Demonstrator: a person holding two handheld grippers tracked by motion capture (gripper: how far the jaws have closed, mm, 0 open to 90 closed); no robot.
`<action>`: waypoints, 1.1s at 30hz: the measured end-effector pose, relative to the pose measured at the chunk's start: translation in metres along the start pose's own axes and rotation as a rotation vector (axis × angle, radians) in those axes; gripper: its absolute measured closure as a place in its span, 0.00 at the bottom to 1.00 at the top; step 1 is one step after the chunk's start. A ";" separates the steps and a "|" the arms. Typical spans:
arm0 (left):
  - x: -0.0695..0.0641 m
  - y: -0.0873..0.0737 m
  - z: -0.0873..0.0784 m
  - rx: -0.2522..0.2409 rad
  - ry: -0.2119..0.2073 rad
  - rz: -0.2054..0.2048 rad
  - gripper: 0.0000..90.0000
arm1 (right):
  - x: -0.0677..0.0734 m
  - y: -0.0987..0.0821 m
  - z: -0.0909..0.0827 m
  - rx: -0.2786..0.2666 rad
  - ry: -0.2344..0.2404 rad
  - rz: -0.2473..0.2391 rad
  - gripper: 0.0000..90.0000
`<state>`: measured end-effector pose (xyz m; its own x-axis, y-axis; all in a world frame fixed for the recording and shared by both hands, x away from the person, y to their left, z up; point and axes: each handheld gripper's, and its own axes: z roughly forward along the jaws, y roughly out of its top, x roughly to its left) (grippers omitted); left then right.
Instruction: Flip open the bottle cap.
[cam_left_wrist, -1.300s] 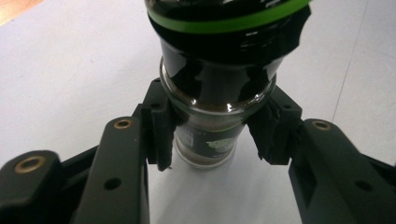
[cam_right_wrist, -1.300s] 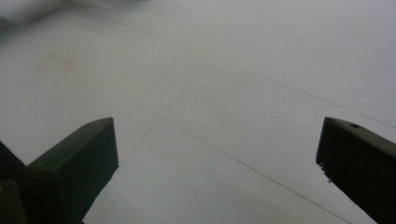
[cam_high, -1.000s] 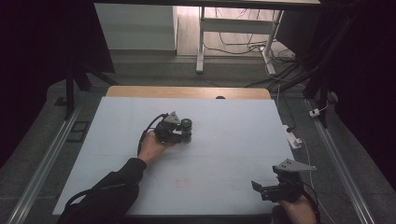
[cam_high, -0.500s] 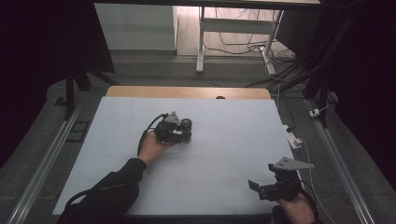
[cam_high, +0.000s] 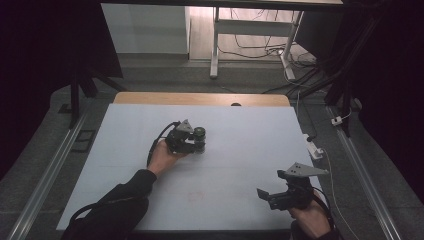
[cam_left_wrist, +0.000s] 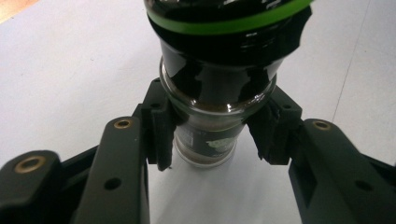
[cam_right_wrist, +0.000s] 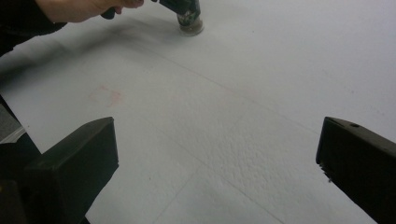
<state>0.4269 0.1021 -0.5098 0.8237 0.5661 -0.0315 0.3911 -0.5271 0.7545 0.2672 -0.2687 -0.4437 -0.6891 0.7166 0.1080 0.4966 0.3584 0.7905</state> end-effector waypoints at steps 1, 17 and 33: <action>0.000 0.000 0.000 0.000 0.000 0.000 0.60 | 0.001 0.001 0.001 -0.001 0.003 -0.005 0.00; -0.001 0.000 0.000 0.001 0.006 0.000 0.60 | 0.008 0.022 0.027 -0.014 0.061 -0.052 0.00; -0.002 0.000 0.000 0.002 0.011 -0.003 0.60 | 0.015 0.050 0.060 0.009 0.110 -0.089 0.00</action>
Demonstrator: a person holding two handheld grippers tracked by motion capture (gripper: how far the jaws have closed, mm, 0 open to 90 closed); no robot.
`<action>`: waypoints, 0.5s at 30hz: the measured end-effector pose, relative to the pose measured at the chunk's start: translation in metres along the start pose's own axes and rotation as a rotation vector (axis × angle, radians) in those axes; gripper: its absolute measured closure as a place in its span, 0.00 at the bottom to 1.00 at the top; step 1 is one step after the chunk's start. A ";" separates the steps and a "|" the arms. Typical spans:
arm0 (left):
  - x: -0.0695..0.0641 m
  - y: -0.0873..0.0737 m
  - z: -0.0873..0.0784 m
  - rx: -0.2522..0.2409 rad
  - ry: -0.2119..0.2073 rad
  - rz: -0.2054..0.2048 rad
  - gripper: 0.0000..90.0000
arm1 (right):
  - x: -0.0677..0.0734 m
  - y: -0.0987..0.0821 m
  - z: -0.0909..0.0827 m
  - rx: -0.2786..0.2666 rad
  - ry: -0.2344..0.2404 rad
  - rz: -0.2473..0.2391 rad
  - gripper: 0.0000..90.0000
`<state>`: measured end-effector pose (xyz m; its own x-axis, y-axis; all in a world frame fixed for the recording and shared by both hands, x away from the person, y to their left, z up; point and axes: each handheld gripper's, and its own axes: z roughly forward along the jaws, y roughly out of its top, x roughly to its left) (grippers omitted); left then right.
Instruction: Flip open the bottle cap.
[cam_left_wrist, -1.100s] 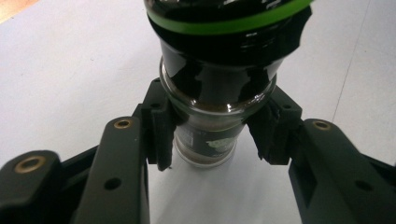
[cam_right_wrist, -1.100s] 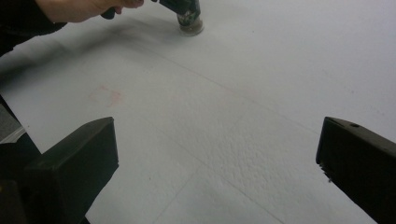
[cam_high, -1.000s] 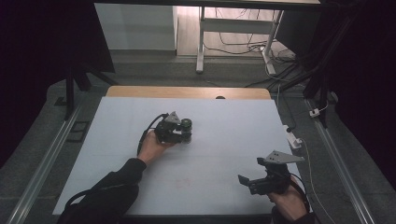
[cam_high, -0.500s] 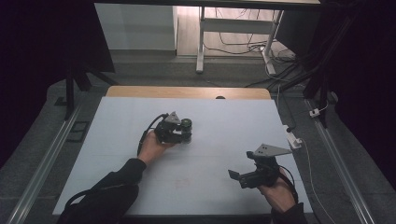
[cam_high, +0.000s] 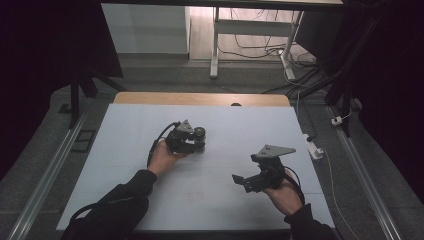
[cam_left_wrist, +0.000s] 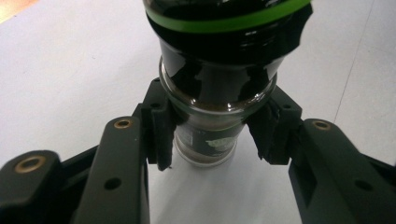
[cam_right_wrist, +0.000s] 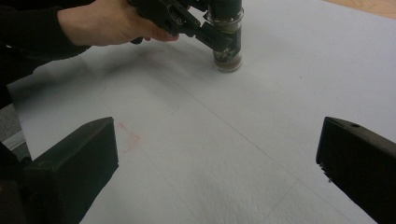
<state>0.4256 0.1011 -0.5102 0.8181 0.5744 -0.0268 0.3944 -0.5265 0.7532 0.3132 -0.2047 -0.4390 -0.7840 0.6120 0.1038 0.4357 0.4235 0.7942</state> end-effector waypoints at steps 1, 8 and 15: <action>0.000 0.000 0.000 0.000 0.000 0.000 0.60 | 0.000 0.002 0.002 -0.001 0.002 0.003 0.00; 0.000 -0.001 0.000 -0.005 -0.002 0.003 0.60 | 0.001 0.013 0.016 0.007 -0.017 -0.003 0.00; 0.001 -0.001 0.000 -0.005 -0.003 0.003 0.60 | -0.001 0.023 0.033 0.004 -0.026 -0.016 0.00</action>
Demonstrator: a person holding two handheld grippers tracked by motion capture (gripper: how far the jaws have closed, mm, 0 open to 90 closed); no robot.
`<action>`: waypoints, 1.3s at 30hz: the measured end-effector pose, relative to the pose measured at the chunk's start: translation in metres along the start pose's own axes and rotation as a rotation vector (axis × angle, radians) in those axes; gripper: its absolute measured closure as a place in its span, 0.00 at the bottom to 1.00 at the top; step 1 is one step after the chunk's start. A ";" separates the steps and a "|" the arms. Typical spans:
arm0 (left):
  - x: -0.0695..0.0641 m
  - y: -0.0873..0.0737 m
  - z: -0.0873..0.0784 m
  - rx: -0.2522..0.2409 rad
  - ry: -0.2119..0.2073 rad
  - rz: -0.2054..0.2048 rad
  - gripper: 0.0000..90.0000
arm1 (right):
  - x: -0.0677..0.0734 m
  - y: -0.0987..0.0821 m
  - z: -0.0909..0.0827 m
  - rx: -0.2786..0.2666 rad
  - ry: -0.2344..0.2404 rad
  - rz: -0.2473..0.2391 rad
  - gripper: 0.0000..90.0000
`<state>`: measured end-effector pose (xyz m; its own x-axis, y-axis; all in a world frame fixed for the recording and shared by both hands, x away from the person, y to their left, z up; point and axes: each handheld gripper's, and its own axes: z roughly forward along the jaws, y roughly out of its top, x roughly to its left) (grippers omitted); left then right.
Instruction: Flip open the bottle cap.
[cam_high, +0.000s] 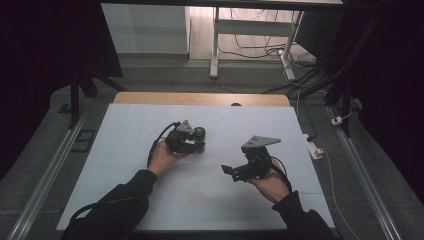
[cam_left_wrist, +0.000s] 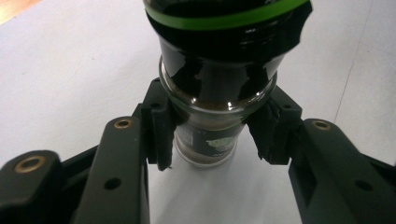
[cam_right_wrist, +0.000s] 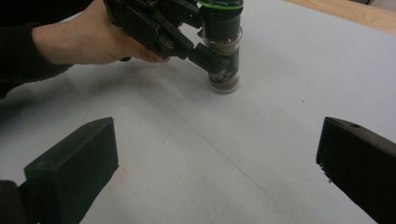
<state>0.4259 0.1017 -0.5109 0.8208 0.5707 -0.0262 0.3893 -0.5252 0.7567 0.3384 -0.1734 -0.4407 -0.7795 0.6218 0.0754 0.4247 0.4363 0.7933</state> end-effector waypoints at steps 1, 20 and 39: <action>0.000 0.000 0.000 0.000 0.000 0.000 0.60 | 0.000 0.001 0.002 0.002 0.000 -0.003 0.00; 0.000 0.001 0.000 0.004 -0.002 0.000 0.60 | -0.008 0.020 0.049 0.021 0.007 -0.022 0.00; 0.000 0.001 0.000 0.006 -0.003 0.000 0.60 | -0.004 0.037 0.076 0.050 0.036 -0.077 0.43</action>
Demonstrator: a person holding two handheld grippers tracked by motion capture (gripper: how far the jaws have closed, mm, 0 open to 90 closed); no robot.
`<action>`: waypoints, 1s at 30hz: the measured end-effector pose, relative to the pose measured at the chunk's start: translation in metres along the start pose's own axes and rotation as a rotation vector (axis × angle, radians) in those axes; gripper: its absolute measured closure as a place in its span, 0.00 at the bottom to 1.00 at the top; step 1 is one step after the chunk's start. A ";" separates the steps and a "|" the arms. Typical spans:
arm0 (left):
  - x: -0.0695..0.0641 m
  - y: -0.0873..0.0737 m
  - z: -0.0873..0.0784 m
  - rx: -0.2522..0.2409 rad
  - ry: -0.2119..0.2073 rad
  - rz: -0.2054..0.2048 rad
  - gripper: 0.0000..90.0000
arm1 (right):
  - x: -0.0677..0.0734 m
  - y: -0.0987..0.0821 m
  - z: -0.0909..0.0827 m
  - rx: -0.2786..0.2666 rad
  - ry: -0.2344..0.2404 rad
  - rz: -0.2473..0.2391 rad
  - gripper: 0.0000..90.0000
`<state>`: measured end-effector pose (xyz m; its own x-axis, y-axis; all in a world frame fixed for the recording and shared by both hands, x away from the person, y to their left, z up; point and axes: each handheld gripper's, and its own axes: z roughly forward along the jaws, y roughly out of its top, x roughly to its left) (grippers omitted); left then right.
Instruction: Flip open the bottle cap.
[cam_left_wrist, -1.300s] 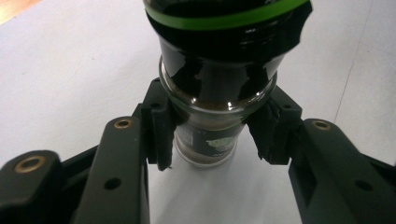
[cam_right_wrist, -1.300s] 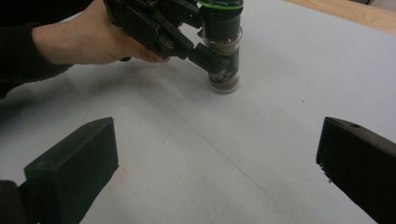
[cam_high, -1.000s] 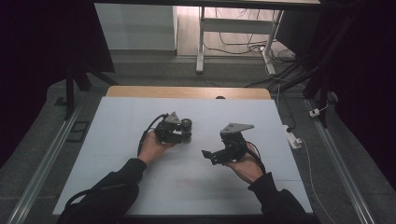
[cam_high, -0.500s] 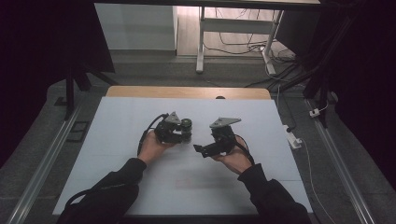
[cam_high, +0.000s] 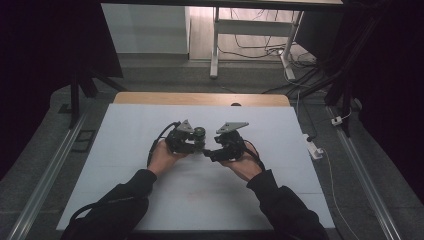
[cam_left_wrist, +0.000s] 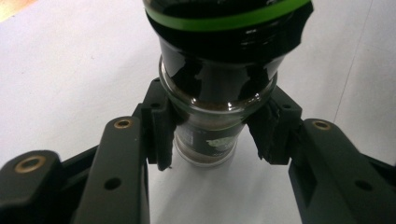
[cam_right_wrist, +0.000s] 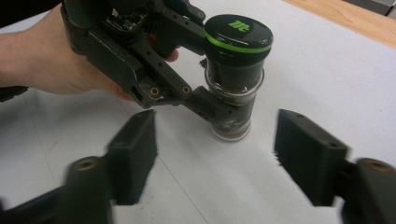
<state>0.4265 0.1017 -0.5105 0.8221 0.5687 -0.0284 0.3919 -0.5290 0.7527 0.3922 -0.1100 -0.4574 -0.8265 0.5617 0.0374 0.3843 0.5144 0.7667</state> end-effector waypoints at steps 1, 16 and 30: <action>0.000 0.000 0.000 0.000 0.000 0.000 0.60 | 0.000 0.001 0.001 0.008 0.012 -0.009 0.48; 0.000 0.000 0.000 -0.002 -0.002 -0.001 0.60 | -0.005 0.012 0.010 0.026 0.058 -0.020 1.00; 0.000 0.000 0.000 -0.002 -0.002 0.001 0.60 | -0.007 0.021 0.017 -0.002 0.067 0.012 1.00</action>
<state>0.4267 0.1018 -0.5110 0.8230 0.5673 -0.0292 0.3907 -0.5281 0.7540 0.4134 -0.0923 -0.4525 -0.8476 0.5230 0.0896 0.3936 0.5065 0.7671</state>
